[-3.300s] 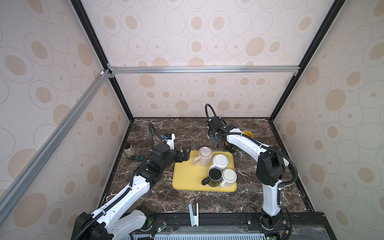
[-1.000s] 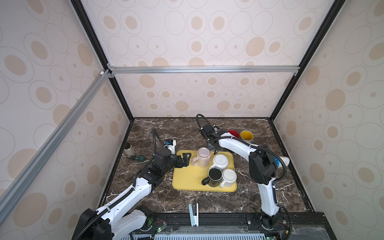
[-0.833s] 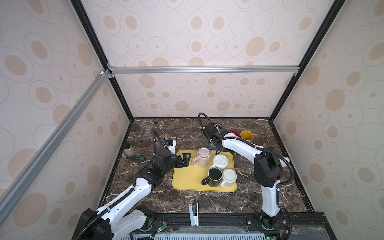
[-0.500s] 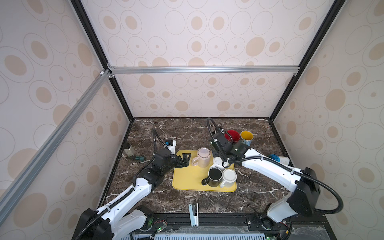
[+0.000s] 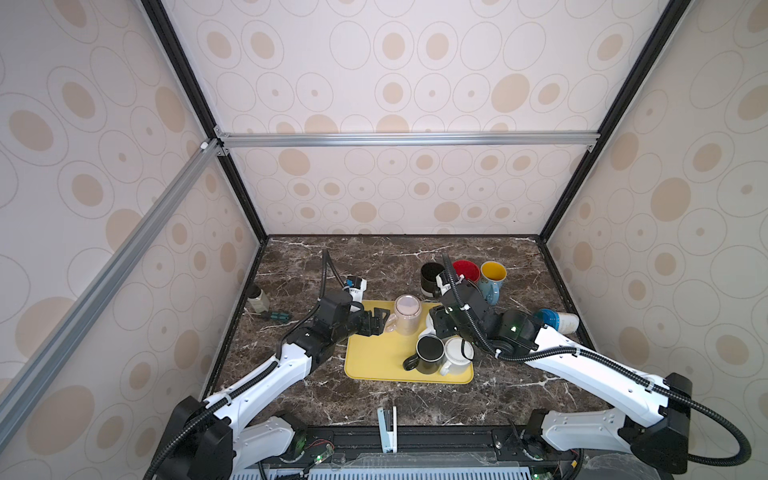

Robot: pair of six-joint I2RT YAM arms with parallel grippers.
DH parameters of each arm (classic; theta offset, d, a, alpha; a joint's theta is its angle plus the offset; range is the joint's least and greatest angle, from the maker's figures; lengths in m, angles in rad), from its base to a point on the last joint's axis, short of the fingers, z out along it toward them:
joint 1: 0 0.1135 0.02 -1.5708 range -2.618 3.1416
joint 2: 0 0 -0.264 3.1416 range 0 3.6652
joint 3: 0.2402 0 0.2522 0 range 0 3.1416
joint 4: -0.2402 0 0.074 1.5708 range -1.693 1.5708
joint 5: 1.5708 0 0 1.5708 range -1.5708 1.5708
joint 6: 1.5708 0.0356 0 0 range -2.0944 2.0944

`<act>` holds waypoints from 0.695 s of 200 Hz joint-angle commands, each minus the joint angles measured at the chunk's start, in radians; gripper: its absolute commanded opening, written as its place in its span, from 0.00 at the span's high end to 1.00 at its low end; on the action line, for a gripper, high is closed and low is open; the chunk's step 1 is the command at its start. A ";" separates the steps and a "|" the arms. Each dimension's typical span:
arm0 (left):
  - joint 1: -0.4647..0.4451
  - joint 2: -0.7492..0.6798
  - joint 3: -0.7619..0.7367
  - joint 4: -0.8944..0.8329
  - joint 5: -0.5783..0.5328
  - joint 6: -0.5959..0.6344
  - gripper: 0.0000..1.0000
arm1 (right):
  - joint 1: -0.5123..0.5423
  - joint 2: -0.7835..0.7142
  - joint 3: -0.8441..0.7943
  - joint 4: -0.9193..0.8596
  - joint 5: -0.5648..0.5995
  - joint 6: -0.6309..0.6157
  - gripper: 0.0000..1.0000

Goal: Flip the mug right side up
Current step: 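Open the right gripper and move it back over the tray, then lower the left gripper onto the upside-down pink mug while the right hovers nearby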

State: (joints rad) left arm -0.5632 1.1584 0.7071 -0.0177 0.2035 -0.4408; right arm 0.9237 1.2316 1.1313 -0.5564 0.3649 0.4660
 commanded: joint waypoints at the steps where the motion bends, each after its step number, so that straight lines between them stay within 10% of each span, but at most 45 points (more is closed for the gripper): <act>1: -0.034 0.012 0.051 -0.042 -0.017 0.080 0.08 | 0.004 0.008 -0.003 0.012 -0.014 -0.008 0.61; 139: -0.114 0.153 0.007 0.104 -0.041 0.105 0.17 | 0.006 0.011 -0.033 0.031 -0.008 -0.032 0.64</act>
State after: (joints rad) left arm -0.6659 1.2869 0.7139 0.0418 0.1837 -0.3710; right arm 0.9249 1.2518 1.1137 -0.5301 0.3439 0.4397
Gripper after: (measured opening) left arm 0.843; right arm 0.367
